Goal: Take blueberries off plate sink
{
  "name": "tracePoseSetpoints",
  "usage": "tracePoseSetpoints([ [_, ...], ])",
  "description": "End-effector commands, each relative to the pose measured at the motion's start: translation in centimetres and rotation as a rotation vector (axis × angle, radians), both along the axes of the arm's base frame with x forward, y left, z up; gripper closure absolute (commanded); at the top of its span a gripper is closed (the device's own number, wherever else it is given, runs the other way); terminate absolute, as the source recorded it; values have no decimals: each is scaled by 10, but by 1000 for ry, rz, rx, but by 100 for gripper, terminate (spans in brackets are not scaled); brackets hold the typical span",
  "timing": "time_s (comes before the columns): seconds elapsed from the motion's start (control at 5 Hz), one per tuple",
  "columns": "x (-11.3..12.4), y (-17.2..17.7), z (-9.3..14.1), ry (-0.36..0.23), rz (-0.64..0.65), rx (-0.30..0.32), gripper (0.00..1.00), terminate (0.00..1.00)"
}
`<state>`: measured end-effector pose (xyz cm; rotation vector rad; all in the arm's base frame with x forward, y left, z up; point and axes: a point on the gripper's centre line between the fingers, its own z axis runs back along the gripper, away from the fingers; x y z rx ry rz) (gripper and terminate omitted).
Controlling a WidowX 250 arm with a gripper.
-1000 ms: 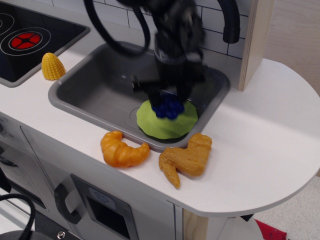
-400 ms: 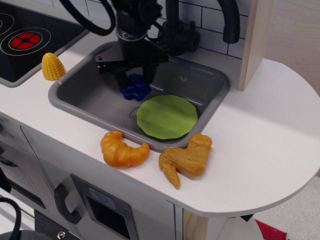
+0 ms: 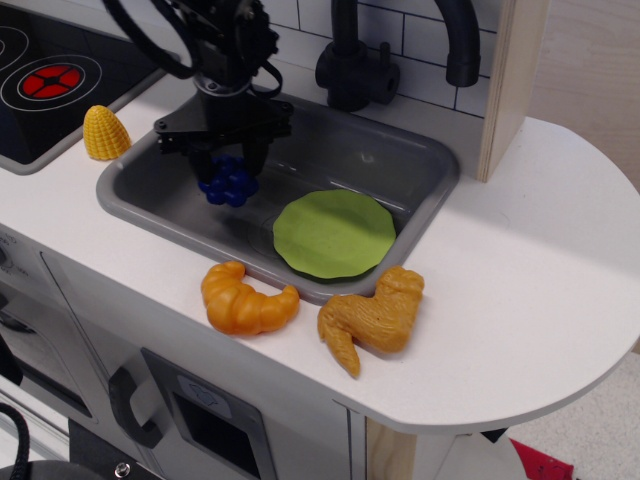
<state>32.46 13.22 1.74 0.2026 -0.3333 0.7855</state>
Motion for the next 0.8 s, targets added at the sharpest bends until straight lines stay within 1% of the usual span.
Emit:
tracePoseSetpoints([
  [0.0, 17, 25, 9, -29, 36, 10, 100, 0],
  [0.2, 15, 24, 16, -18, 27, -5, 0, 0],
  [0.4, 12, 22, 21, -25, 47, -3, 0, 0],
  [0.6, 8, 14, 42, -53, 57, -39, 0, 0],
])
